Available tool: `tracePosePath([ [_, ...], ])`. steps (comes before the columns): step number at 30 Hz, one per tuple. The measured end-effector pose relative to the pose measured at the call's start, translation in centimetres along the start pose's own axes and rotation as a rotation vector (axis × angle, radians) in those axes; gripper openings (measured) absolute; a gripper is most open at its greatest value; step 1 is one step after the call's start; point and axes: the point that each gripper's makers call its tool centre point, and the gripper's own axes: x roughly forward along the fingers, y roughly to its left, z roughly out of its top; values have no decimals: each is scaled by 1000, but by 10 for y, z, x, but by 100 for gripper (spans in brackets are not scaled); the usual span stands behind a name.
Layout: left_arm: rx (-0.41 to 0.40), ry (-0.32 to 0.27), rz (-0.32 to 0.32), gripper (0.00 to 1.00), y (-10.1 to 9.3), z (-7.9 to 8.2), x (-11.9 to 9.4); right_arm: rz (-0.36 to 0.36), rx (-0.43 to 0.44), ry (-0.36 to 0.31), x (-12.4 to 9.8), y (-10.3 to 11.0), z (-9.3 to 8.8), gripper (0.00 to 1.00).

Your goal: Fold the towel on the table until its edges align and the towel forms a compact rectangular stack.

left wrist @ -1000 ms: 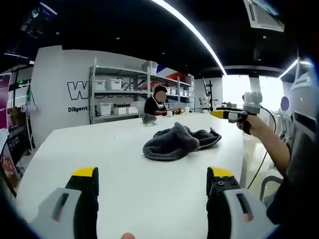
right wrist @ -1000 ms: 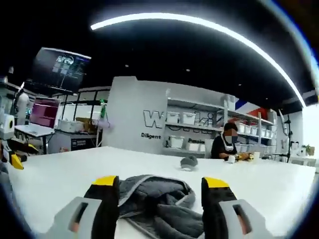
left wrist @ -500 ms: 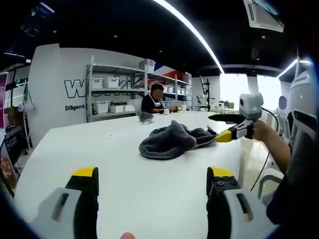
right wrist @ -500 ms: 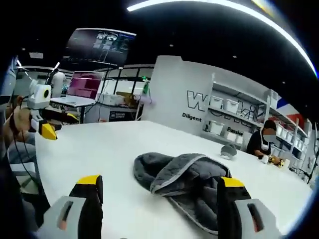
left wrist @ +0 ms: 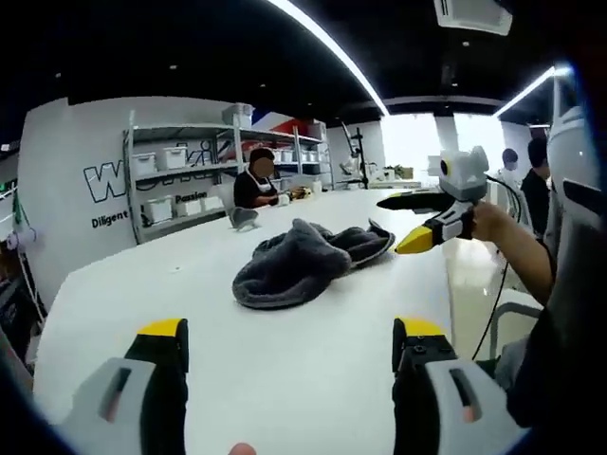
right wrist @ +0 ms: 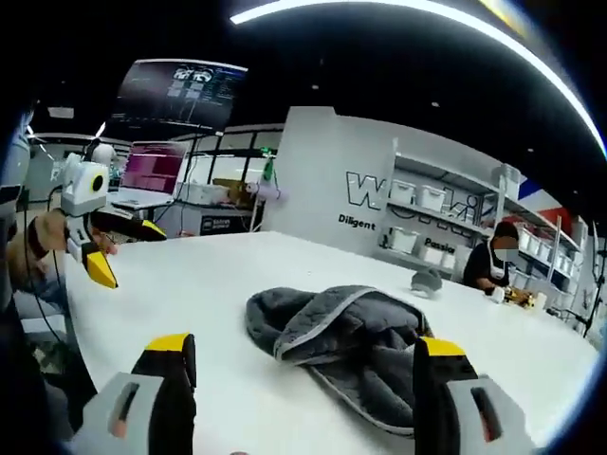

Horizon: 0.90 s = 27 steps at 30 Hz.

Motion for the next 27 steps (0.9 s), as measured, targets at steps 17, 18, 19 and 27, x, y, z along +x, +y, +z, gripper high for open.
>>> tracePosePath([
  [17,478,137,-206,75,-55,20,99,-55,86,-24,-21,-37,-29,99],
  [18,529,151,-198,72,-57,20,107,-57,91,-26,-23,-39,-31,99],
  [19,572,154,-190,71,-60,20,113,-59,96,-28,-25,-40,-32,99],
  [27,999,167,-47,61,-65,36,152,-79,119,-41,-39,-54,-40,99],
])
